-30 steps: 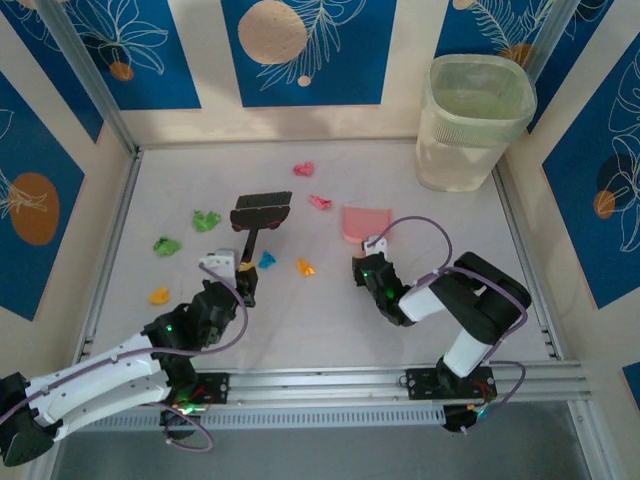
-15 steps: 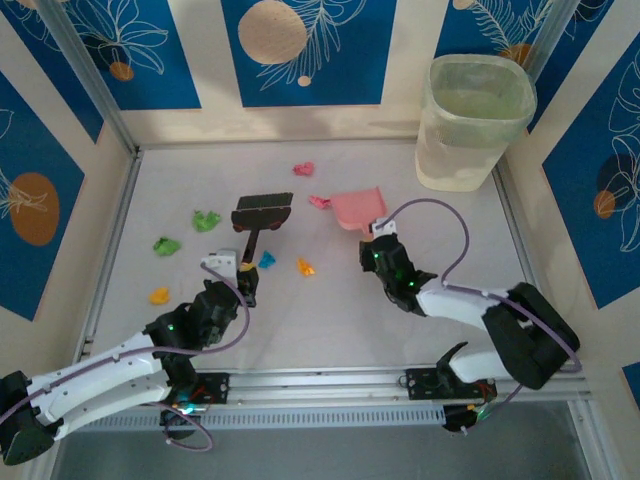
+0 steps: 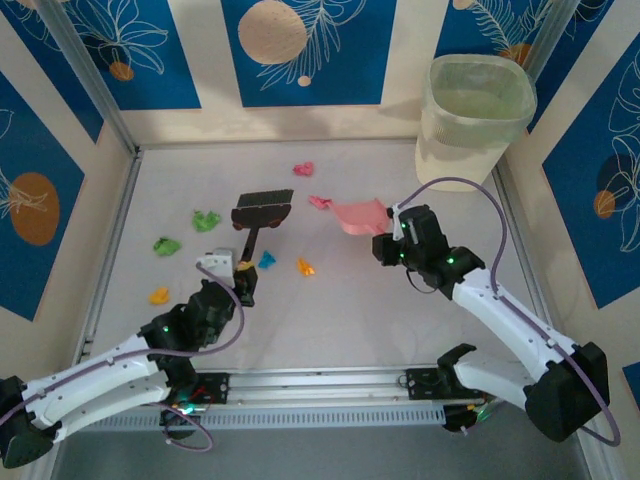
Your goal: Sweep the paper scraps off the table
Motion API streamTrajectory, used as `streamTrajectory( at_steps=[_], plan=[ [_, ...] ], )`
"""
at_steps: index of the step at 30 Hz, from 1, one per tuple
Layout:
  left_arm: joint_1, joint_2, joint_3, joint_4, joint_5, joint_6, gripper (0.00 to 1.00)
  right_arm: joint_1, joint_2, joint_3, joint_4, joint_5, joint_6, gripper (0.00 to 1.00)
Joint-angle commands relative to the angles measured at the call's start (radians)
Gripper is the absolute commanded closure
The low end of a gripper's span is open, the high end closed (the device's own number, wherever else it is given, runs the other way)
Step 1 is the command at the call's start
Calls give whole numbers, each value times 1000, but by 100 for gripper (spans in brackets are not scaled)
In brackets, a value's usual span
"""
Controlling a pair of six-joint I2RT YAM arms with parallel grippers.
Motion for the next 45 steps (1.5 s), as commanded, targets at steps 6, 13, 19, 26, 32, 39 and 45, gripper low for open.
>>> streamTrajectory(
  at_steps=[6,13,19,26,32,39,45],
  plan=[
    [9,180,230,-132,61,-81,100,-59,24,113,-219,-158,-44,99],
    [52,466,458,-257,146,-94,100,13,69,169,-263,-56,-100,100],
    [151,647,620,-292,280,-76,100,81,171,187,-215,14,-136,100],
    [211,801,755,-282,338,-48,100,112,315,236,-144,89,-153,100],
    [242,936,931,-387,304,-11,100,125,368,241,-82,78,-148,100],
    [268,1073,1077,-442,372,14,100,127,397,196,-17,98,-151,100],
    [269,1137,1114,-450,429,-4,100,118,406,167,23,97,-146,100]
  ],
)
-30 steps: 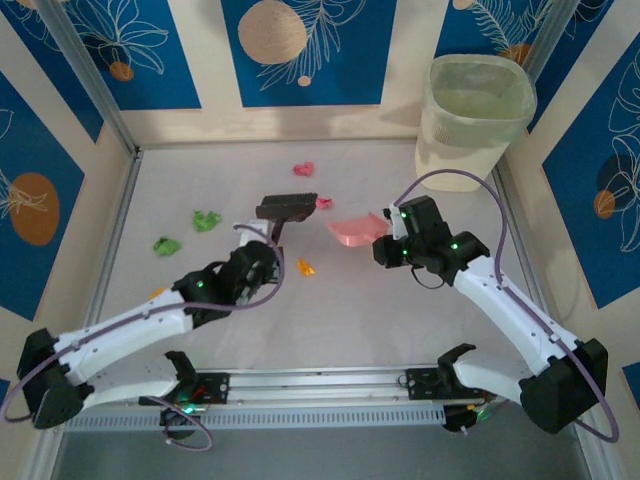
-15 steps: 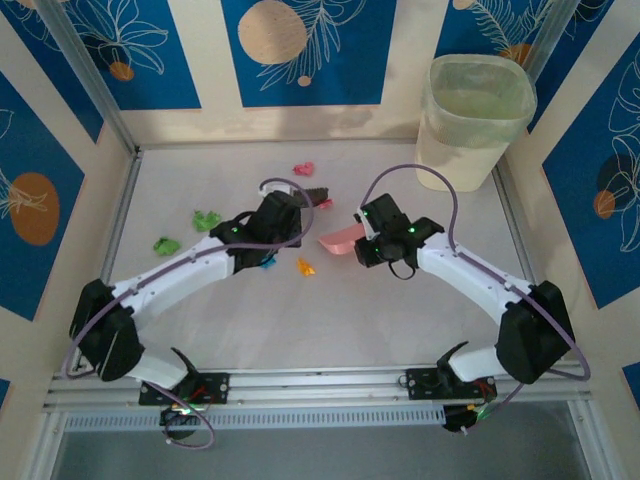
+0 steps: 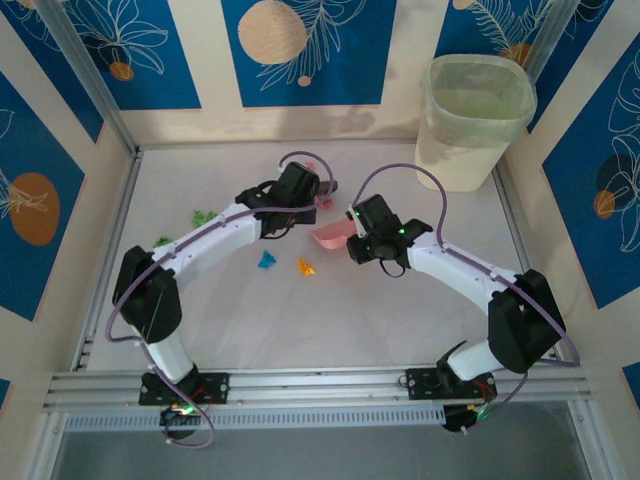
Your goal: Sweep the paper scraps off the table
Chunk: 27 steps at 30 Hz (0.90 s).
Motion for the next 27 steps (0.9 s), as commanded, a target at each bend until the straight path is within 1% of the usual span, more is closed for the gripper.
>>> streamTrajectory(
  at_steps=[1,6,10,17,21,27],
  plan=[
    [6,24,48,-24,46,8,100,-8,14,-25,47,14,-5,100],
    [6,50,73,-46,106,5,100,-12,35,-45,73,27,-2,100],
    [5,23,32,-26,155,-9,100,-16,51,-50,81,42,-2,100],
    [-7,-85,-115,50,264,-58,100,-59,46,-95,141,45,13,100],
    [-9,-163,-204,90,308,-84,100,-65,44,-134,211,61,4,100],
    [-9,-261,-305,153,394,-121,100,-69,37,-176,302,37,13,100]
  ],
)
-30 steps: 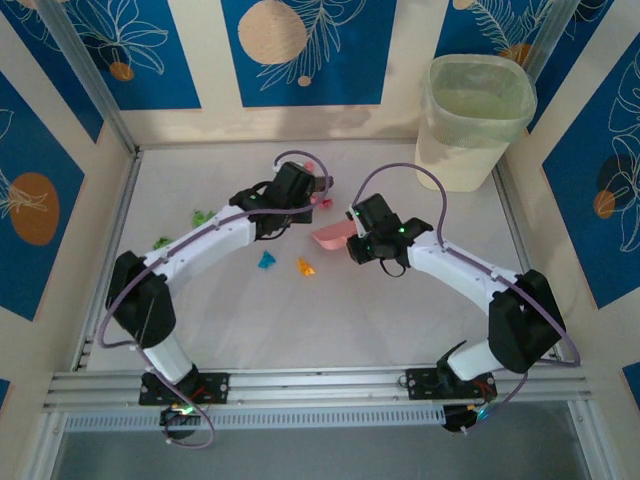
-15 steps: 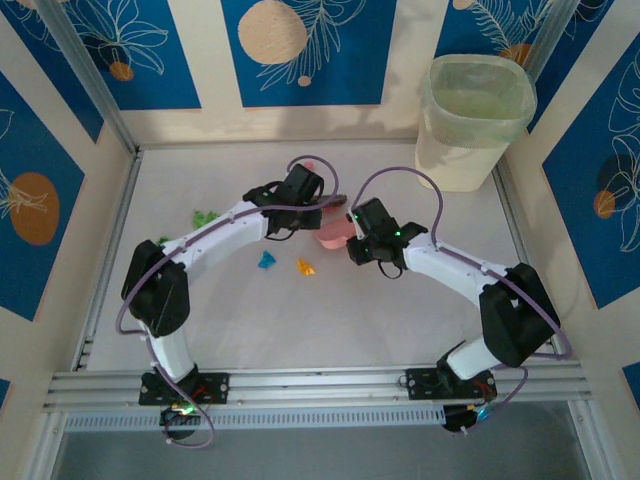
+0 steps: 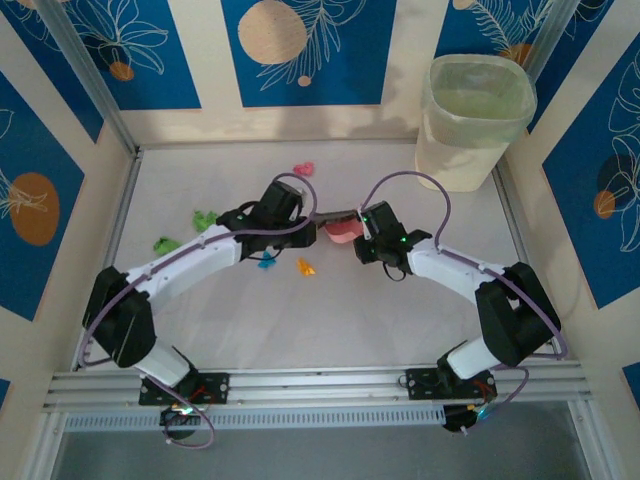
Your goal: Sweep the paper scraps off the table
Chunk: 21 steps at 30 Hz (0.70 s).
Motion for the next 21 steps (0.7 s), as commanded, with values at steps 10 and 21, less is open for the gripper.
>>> streamTrajectory(
  at_steps=[10,21],
  plan=[
    [-6,-179,-96,83,58,-45,100,29,-162,-179,281,51,-41,100],
    [-5,-324,-176,214,56,-66,100,64,-295,-281,428,87,-95,100]
  ],
)
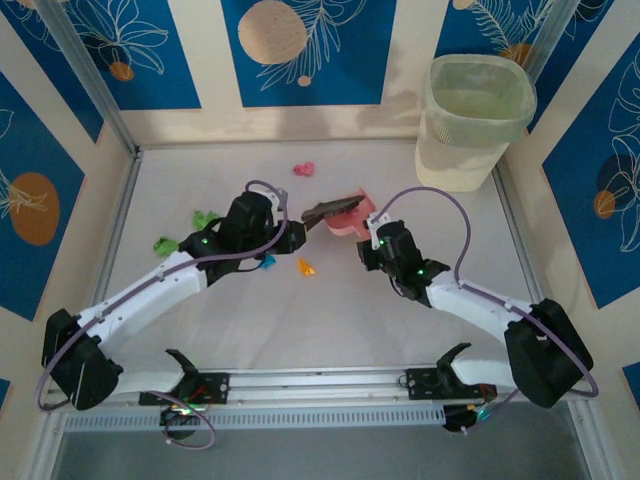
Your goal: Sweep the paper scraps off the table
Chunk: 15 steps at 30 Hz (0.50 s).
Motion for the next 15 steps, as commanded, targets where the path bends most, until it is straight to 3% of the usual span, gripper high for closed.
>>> streamTrajectory(
  at_steps=[1,15],
  plan=[
    [-6,-66,-39,137,25,-7,100,14,-42,-20,99,29,-32,100],
    [-5,-305,-273,337,-118,10,100,24,-140,-69,142,42,-35,100]
  ],
)
